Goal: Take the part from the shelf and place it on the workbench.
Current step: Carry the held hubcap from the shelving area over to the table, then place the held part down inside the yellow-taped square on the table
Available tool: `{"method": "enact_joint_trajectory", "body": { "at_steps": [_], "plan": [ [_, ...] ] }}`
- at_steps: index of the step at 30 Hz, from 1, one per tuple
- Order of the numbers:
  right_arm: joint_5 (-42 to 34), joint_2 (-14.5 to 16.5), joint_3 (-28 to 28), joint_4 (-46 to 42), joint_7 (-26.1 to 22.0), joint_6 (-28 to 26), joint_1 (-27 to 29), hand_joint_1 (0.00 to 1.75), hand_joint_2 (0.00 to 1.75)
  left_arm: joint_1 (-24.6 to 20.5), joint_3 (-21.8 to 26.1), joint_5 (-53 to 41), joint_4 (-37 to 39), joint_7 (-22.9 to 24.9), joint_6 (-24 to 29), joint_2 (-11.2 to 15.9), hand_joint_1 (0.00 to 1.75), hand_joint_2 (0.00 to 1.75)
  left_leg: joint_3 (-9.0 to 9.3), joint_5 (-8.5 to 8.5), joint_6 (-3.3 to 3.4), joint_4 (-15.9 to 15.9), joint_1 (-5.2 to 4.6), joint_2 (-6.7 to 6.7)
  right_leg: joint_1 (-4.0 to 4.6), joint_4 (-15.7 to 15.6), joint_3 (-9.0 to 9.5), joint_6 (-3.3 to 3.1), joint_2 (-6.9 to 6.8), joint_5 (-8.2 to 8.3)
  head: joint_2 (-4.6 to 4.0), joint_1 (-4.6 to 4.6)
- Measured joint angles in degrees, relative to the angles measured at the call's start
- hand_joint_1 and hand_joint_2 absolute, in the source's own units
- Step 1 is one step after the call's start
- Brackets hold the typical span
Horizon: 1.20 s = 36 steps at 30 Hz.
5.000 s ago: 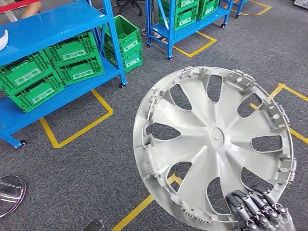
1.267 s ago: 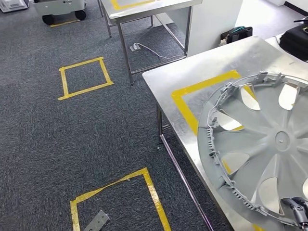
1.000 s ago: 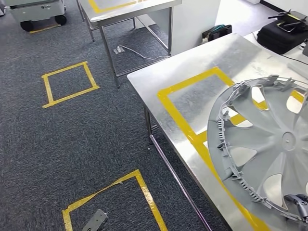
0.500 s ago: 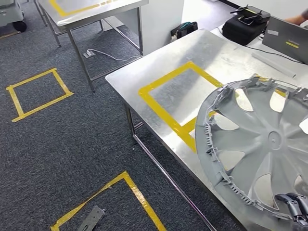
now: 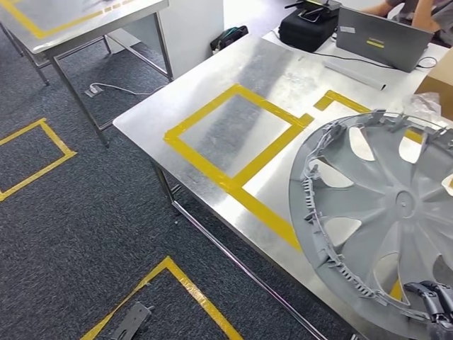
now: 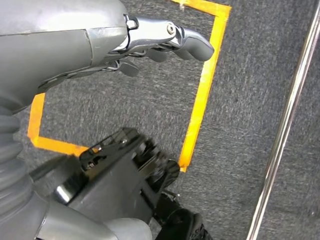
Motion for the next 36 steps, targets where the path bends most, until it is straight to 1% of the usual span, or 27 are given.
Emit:
{"method": "enact_joint_trajectory", "body": {
  "at_steps": [2, 3, 4, 5, 6, 7, 8, 10, 11, 12, 13, 14, 15, 16, 17, 18, 19, 21, 23, 25, 26, 27, 28, 29, 32, 34, 36],
  "plan": [
    [0.0, -0.3, 0.1, 0.0, 0.2, 0.0, -0.1, 1.75, 1.75, -0.3, 0.0, 0.4, 0.4, -0.2, 0.1, 0.2, 0.00, 1.75, 3.65, 2.73, 0.08, -7.2, 0.35, -3.03, -0.02, 0.2, -0.66, 0.66, 1.30, 0.58, 0.00, 0.05],
    [0.0, -0.4, 0.2, 0.0, 0.3, 0.0, -0.1, 1.75, 1.75, -0.5, -0.1, 0.6, 0.7, -0.3, 0.2, 0.3, 0.00, 1.75, 4.48, 3.22, 0.18, -9.1, 0.38, -4.09, -0.08, 0.2, -1.01, 1.07, 1.89, 0.93, 0.00, 0.07],
    [0.0, -0.6, 0.2, 0.0, 0.3, 0.0, -0.1, 1.75, 1.75, -0.6, -0.1, 0.7, 0.9, -0.4, 0.3, 0.4, 0.00, 1.75, 4.65, 3.37, 0.39, -9.7, 0.24, -4.32, -0.19, 0.2, -1.34, 1.49, 2.49, 1.35, 0.00, 0.08],
    [0.0, -0.7, 0.3, 0.0, 0.3, 0.0, -0.1, 1.75, 1.75, -0.6, -0.1, 0.8, 1.1, -0.4, 0.3, 0.4, 0.00, 1.75, 4.45, 3.67, 0.76, -9.8, 0.11, -3.65, -0.43, -0.1, -1.75, 1.96, 3.12, 1.85, 0.00, 0.13],
    [0.0, -0.8, 0.4, 0.0, 0.3, 0.0, 0.0, 1.75, 1.75, -0.7, -0.2, 0.8, 1.2, -0.4, 0.3, 0.5, 0.00, 1.75, 4.22, 4.07, 1.23, -9.9, -0.01, -2.87, -0.56, -0.1, -2.18, 2.32, 3.05, 1.98, 0.00, 0.12],
    [0.0, -0.9, 0.5, 0.0, 0.3, 0.0, 0.1, 1.75, 1.75, -0.8, -0.2, 0.8, 1.3, -0.4, 0.3, 0.6, 0.00, 1.75, 3.90, 4.53, 1.73, -10.1, -0.06, -2.05, -0.56, 0.4, -2.81, 2.55, 2.10, 1.29, 0.00, 0.23],
    [0.0, -1.0, 0.7, 0.0, 0.3, 0.0, 0.1, 1.75, 1.75, -0.9, -0.3, 0.9, 1.4, -0.4, 0.3, 0.6, 0.00, 1.75, 3.48, 4.97, 2.19, -10.2, -0.07, -1.18, -0.44, 2.1, -3.68, 2.70, 0.68, -0.37, 0.00, 0.34],
    [0.0, -1.3, 0.9, 0.0, 0.3, 0.1, -0.1, 1.75, 1.75, -0.9, -0.4, 0.9, 1.6, -0.4, 0.4, 0.7, 0.00, 1.75, 2.59, 5.58, 2.72, -10.3, -0.27, 0.39, -0.18, 8.6, -5.71, 2.81, -2.33, -5.64, 0.00, 0.51],
    [0.0, -1.3, 1.0, 0.0, 0.3, 0.1, -0.2, 1.75, 1.75, -0.9, -0.4, 0.9, 1.7, -0.4, 0.4, 0.8, 0.00, 1.75, 2.14, 5.85, 2.82, -10.3, -0.39, 1.21, -0.15, 12.4, -6.53, 2.91, -2.87, -7.71, 0.00, 0.54],
    [0.0, -1.4, 1.0, 0.0, 0.3, 0.1, -0.2, 1.75, 1.75, -0.9, -0.5, 0.9, 1.8, -0.4, 0.4, 0.8, 0.00, 1.75, 1.70, 6.13, 2.86, -10.2, -0.50, 2.03, -0.15, 15.1, -6.76, 2.97, -3.13, -8.67, 0.00, 0.55],
    [0.0, -1.4, 1.1, 0.0, 0.3, 0.1, -0.2, 1.75, 1.75, -0.9, -0.5, 0.9, 1.9, -0.4, 0.4, 0.8, 0.00, 1.75, 1.28, 6.43, 2.86, -10.2, -0.59, 2.83, -0.14, 16.1, -6.06, 2.97, -3.28, -8.48, 0.00, 0.55],
    [0.0, -1.4, 1.2, 0.0, 0.4, 0.1, -0.2, 1.75, 1.75, -0.9, -0.5, 0.9, 2.0, -0.4, 0.4, 0.9, 0.00, 1.75, 0.91, 6.71, 2.81, -10.2, -0.66, 3.59, -0.09, 14.7, -4.21, 2.91, -3.49, -7.43, 0.00, 0.56],
    [0.0, -1.4, 1.3, 0.0, 0.4, 0.1, -0.1, 1.75, 1.75, -0.9, -0.5, 0.9, 2.0, -0.4, 0.4, 0.9, 0.00, 1.75, 0.64, 6.95, 2.71, -10.2, -0.70, 4.25, 0.01, 11.3, -1.30, 2.77, -4.03, -6.15, 0.00, 0.56],
    [0.0, -1.4, 1.3, 0.0, 0.4, 0.1, -0.2, 1.75, 1.75, -0.9, -0.5, 0.9, 2.1, -0.4, 0.4, 0.9, 0.00, 1.75, 0.47, 7.15, 2.56, -10.2, -0.76, 4.83, 0.22, 6.7, 2.16, 2.58, -5.33, -5.54, 0.00, 0.57],
    [0.0, -1.5, 1.4, 0.0, 0.4, 0.1, -0.2, 1.75, 1.75, -0.9, -0.6, 0.9, 2.1, -0.4, 0.4, 0.9, 0.00, 1.75, 0.41, 7.32, 2.36, -10.1, -0.82, 5.41, 0.53, 2.5, 5.24, 2.30, -6.60, -5.37, 0.00, 0.53],
    [0.0, -1.5, 1.4, 0.0, 0.4, 0.1, -0.2, 1.75, 1.75, -0.9, -0.6, 0.9, 2.2, -0.5, 0.4, 0.9, 0.00, 1.75, 0.44, 7.49, 2.11, -10.0, -0.87, 5.96, 0.83, -0.5, 7.14, 1.99, -7.60, -5.56, 0.00, 0.54],
    [0.0, -1.6, 1.4, 0.0, 0.4, 0.1, -0.2, 1.75, 1.75, -1.0, -0.6, 1.1, 2.2, -0.5, 0.5, 0.9, 0.00, 1.75, 0.49, 7.67, 1.83, -10.0, -0.87, 6.54, 1.11, -2.1, 7.94, 1.63, -8.07, -5.91, 0.00, 0.60],
    [0.0, -1.7, 1.4, 0.0, 0.5, 0.1, 0.0, 1.75, 1.75, -1.1, -0.7, 1.5, 2.3, -0.6, 0.6, 0.9, 0.00, 1.75, 0.56, 7.86, 1.13, -10.0, -0.75, 7.30, 1.19, -2.7, 7.52, 0.72, -7.02, -5.58, 0.00, 0.75],
    [0.0, -1.7, 1.5, 0.0, 0.7, 0.2, 0.1, 1.75, 1.75, -1.2, -0.9, 1.9, 2.4, -0.7, 0.7, 1.0, 0.00, 1.75, -0.20, 6.19, 0.30, -8.2, -0.59, 5.20, 0.89, -3.0, 7.44, -0.21, -5.87, -4.84, 0.00, 0.66],
    [0.0, -1.8, 1.6, 0.0, 1.1, 0.4, 0.0, 1.75, 1.75, -1.1, -1.0, 2.4, 2.7, -0.8, 0.9, 1.3, 0.00, 1.75, -2.64, 2.15, -0.30, -2.2, -0.41, 2.19, 0.63, -3.1, 7.15, -0.72, -4.79, -4.10, 0.00, 0.51],
    [0.0, -1.9, 1.6, 0.0, 1.6, 0.6, -0.1, 1.75, 1.75, -1.1, -1.0, 2.7, 2.9, -0.8, 1.1, 1.4, 0.00, 1.75, -4.16, 0.28, -0.47, 1.7, -0.29, 1.55, 0.57, -3.1, 6.87, -0.80, -4.26, -3.86, 0.00, 0.50],
    [0.0, -2.1, 1.8, 0.0, 2.4, 1.0, -0.1, 1.75, 1.75, -1.0, -1.1, 3.0, 3.1, -0.8, 1.3, 1.5, 0.00, 1.75, -5.24, -0.64, -0.61, 4.6, -0.17, 1.31, 0.50, -3.0, 6.68, -0.80, -3.76, -3.71, 0.00, 0.51],
    [0.0, -2.6, 2.1, 0.0, 4.1, 1.7, -0.2, 1.75, 1.75, -1.0, -1.1, 3.3, 3.3, -0.9, 1.5, 1.7, 0.00, 1.75, -5.59, -0.41, -0.74, 5.9, -0.04, 1.20, 0.41, -2.9, 6.56, -0.77, -3.31, -3.63, 0.00, 0.51],
    [0.0, -3.5, 2.8, 0.0, 6.9, 2.7, -0.3, 1.75, 1.75, -1.1, -1.3, 3.6, 3.5, -0.9, 1.7, 1.8, 0.00, 1.75, -4.97, 0.91, -0.88, 4.9, 0.13, 1.17, 0.28, -2.8, 6.51, -0.67, -2.86, -3.63, 0.00, 0.52],
    [-0.2, -8.2, 6.5, 0.0, 17.7, 5.7, -0.7, 1.75, 1.75, -1.5, -2.0, 4.5, 3.8, -0.7, 2.4, 2.0, 0.00, 1.75, 0.11, 6.02, -1.47, -5.1, 0.79, 0.94, -0.02, -2.3, 6.16, 0.23, -1.94, -3.96, 0.00, 0.44],
    [-0.9, -11.0, 8.9, 0.0, 21.4, 7.1, -0.5, 1.75, 1.75, -1.7, -2.7, 4.9, 3.9, -0.4, 2.6, 2.1, 0.00, 1.75, 1.77, 6.31, -1.16, -8.9, 1.06, 0.49, 0.21, -1.7, 5.57, 1.02, -1.69, -4.23, 0.00, 0.43],
    [-2.3, -13.0, 10.2, 0.0, 22.3, 8.0, -0.1, 1.75, 1.75, -1.9, -3.2, 5.2, 4.1, -0.3, 2.7, 2.3, 0.00, 1.75, 1.73, 5.92, -0.46, -9.5, 1.09, 0.25, 0.36, -1.6, 5.19, 0.97, -1.62, -4.30, 0.00, 0.48]
  ]
}}
